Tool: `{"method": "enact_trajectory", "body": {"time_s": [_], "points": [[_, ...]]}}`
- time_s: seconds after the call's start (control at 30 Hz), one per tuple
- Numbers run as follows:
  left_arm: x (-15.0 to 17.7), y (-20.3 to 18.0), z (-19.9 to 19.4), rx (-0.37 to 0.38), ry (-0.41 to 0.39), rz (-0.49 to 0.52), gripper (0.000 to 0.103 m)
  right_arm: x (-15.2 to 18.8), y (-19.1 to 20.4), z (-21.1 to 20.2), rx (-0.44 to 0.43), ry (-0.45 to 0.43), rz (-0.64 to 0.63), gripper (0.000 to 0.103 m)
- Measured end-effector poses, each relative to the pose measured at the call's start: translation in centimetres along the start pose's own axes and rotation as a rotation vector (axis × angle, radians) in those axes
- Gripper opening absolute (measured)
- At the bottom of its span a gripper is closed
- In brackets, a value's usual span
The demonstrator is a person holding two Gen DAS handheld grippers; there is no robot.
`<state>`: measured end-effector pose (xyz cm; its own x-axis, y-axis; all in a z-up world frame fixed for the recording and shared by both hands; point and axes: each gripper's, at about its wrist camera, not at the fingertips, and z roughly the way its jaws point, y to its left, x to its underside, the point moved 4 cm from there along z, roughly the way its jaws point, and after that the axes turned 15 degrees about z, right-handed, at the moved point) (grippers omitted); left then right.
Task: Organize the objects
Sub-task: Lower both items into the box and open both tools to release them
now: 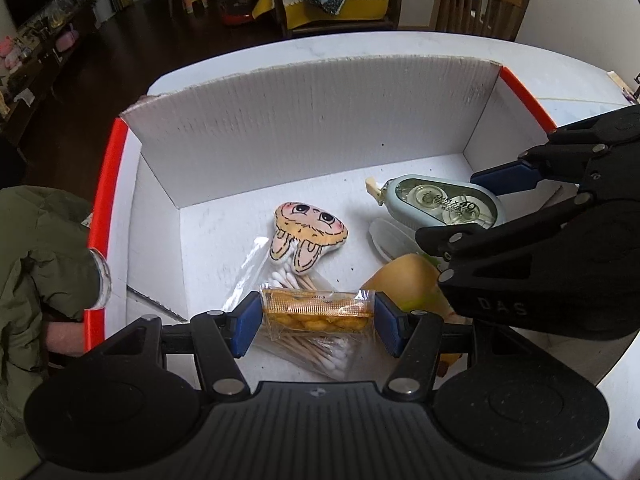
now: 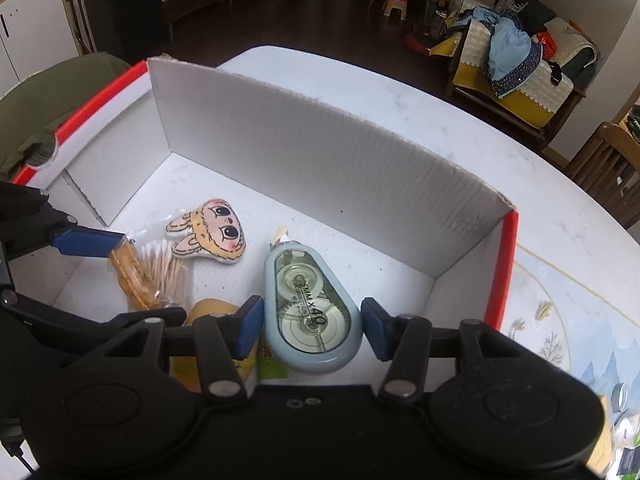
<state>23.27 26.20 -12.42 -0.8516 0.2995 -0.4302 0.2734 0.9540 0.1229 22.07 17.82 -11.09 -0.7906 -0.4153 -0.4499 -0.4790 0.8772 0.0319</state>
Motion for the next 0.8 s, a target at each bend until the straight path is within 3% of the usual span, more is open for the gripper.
{"method": "enact_trajectory", "body": {"time_s": [0.27, 0.47, 0.8], "points": [[0.3, 0.2, 0.9, 0.027, 0.042, -0.02, 0.059, -0.3, 0.0, 0.0, -0.014, 0.02, -0.005, 0.054], [0.4, 0.5, 0.4, 0.044, 0.015, -0.051, 0.065, -0.3, -0.2, -1.0, -0.045, 0.005, -0.001, 0.058], [0.5, 0.5, -1.9, 0.027, -0.049, -0.084, 0.065, -0.5, -0.7, -4.4, -0.106, -0.051, 0.005, 0.063]]}}
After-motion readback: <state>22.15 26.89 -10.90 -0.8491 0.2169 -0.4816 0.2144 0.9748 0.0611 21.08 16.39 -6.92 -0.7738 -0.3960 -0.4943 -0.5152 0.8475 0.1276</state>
